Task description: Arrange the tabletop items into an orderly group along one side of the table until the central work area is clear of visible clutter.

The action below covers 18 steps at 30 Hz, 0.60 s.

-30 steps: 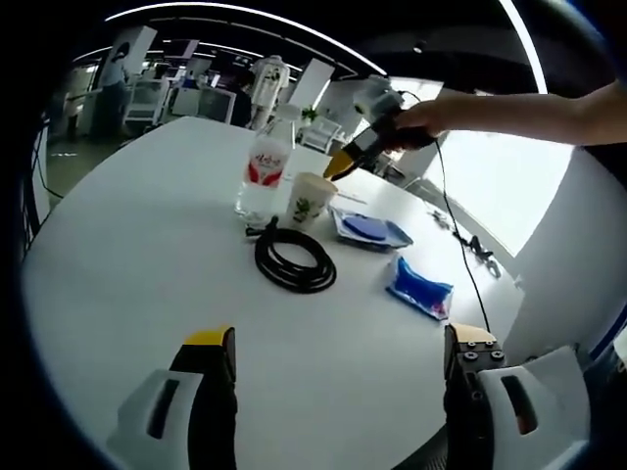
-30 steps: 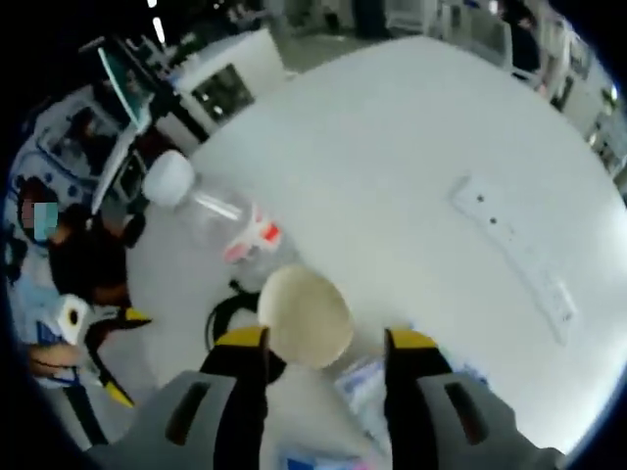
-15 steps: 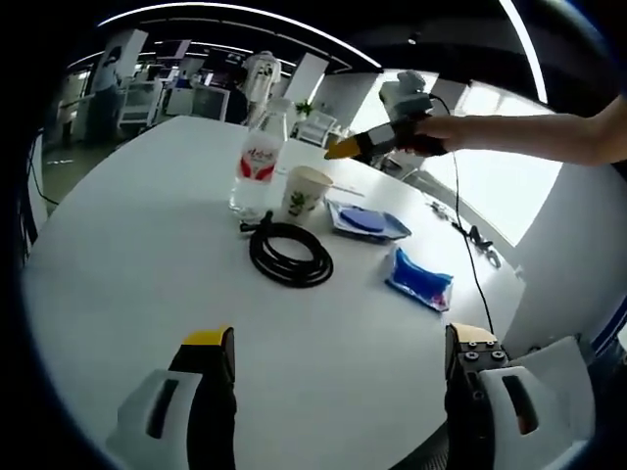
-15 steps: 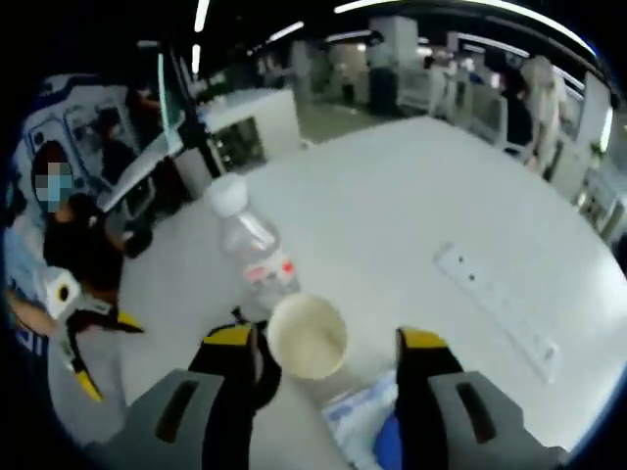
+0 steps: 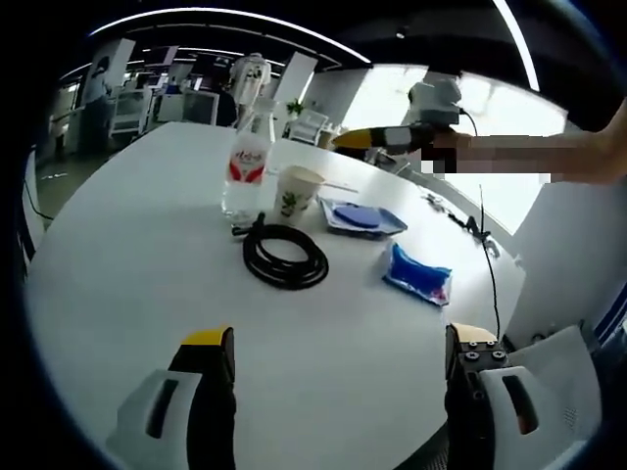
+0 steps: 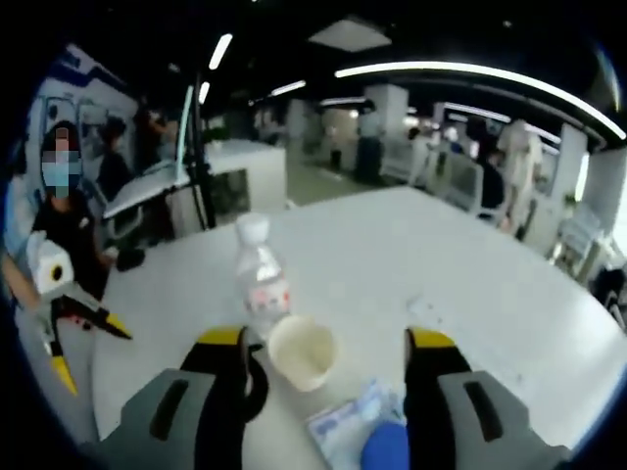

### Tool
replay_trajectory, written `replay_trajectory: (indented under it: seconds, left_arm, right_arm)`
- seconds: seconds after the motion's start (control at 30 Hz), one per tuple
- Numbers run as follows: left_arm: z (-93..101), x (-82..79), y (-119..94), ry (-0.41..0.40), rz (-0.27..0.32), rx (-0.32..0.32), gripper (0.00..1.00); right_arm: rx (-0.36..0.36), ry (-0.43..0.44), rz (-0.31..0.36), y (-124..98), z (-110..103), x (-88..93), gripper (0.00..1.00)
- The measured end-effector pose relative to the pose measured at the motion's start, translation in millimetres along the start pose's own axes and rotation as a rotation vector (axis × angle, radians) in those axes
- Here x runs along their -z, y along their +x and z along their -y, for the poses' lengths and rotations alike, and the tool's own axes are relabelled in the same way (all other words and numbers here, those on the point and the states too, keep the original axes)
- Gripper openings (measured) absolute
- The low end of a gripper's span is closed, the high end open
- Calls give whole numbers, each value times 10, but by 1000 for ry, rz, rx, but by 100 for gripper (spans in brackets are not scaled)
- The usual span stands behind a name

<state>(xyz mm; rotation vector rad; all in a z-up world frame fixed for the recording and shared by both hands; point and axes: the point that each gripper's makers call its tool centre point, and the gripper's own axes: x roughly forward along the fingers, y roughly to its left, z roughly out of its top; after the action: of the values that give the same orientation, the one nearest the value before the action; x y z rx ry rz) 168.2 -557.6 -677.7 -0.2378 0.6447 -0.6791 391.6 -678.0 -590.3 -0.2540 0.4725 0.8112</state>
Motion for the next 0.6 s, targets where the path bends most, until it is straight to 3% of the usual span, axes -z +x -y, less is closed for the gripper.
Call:
replay_trajectory:
  seconds: [0.37,0.6]
  left_arm:
    - [1,-37,-1,19,2,-1,91]
    - [-52,-175,19,47,16,-10,100]
  right_arm:
    - [51,53,98,-230,-60,2,80]
    - [77,100,98,-485,-130,266,94]
